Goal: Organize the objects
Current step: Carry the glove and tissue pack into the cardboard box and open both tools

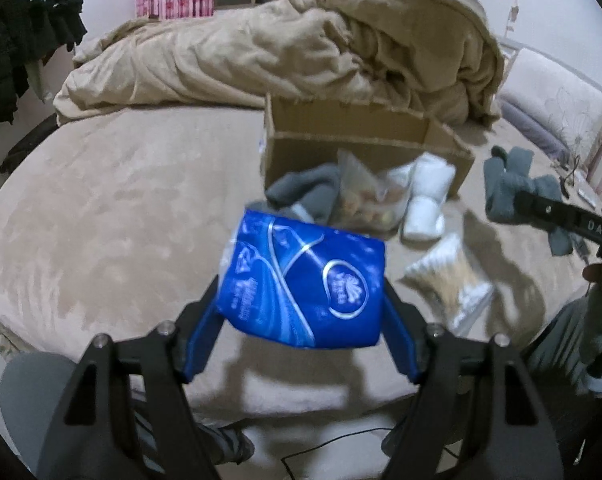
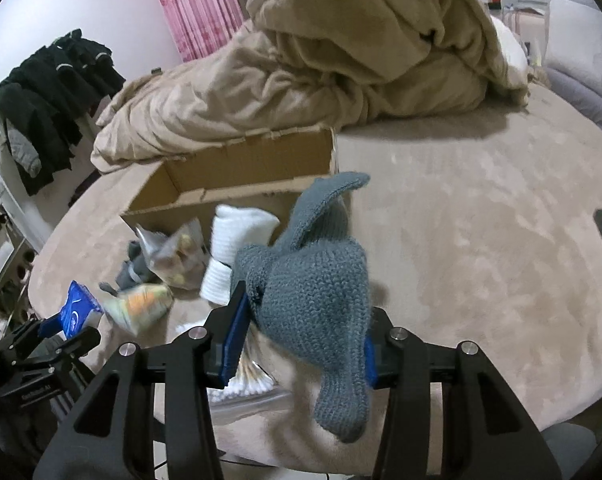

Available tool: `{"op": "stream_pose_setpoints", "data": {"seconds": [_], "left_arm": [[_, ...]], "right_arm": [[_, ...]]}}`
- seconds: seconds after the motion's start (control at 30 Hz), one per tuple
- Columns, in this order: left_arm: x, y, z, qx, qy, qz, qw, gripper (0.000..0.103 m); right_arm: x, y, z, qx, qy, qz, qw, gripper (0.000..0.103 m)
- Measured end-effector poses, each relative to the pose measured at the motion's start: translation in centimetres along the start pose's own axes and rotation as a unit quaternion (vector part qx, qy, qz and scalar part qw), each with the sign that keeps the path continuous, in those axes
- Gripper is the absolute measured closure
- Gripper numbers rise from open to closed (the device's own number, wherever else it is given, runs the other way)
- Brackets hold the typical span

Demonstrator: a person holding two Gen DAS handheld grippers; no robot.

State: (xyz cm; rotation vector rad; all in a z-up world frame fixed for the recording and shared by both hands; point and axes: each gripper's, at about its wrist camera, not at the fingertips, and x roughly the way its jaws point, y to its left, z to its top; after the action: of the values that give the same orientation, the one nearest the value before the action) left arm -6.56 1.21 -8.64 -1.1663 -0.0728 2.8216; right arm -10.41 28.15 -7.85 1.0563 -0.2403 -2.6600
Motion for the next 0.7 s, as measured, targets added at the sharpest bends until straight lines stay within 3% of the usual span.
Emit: {"op": "stream_pose_setpoints", "data": {"seconds": [0.37,0.7], "left_arm": [[-3.2,-0.6,5.5,0.004,-0.051,-0.035,0.9981,0.031],[-2.5,-2.1,11.7,0.005,-0.090,-0.063,0.9940,0.030]], "right_arm": [[-3.3,1.7,4.0,-0.029,-0.057,0.007,0.998,0.054],[-3.5,3.3,8.4,-0.057,-0.101,0.017,0.993,0.054]]}}
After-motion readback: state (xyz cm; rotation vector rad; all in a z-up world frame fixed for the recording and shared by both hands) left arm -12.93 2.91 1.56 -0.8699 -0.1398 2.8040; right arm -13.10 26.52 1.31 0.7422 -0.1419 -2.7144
